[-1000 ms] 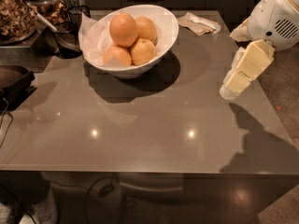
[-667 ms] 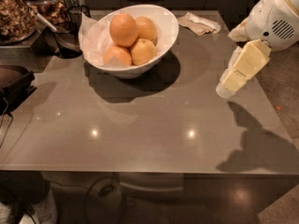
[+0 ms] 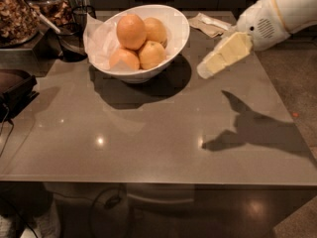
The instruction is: Pick orange from white bowl
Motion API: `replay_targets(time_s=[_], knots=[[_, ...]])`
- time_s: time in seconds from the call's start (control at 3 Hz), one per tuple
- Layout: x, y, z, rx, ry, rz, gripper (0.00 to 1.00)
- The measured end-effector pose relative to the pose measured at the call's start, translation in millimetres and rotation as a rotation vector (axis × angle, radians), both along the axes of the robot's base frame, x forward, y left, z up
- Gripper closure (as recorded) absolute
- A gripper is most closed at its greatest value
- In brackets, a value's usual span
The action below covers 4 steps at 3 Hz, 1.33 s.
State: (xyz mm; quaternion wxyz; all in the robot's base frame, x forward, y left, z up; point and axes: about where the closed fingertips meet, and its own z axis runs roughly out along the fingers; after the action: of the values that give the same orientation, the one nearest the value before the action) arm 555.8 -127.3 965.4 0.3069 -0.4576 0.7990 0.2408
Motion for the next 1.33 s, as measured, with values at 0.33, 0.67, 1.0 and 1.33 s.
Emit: replay_targets(time_s=[0.33, 0.67, 1.0, 1.33], knots=[[17.2, 19.3, 5.3, 0.052, 0.003, 0.001, 0.00], [17.4, 19.7, 5.4, 0.053, 0.003, 0.002, 0.00], [31.6, 42.6, 2.6, 0.072, -0.039, 0.009, 0.00], [64.9, 99.2, 10.6, 0.067, -0.115, 0.072, 0.00]])
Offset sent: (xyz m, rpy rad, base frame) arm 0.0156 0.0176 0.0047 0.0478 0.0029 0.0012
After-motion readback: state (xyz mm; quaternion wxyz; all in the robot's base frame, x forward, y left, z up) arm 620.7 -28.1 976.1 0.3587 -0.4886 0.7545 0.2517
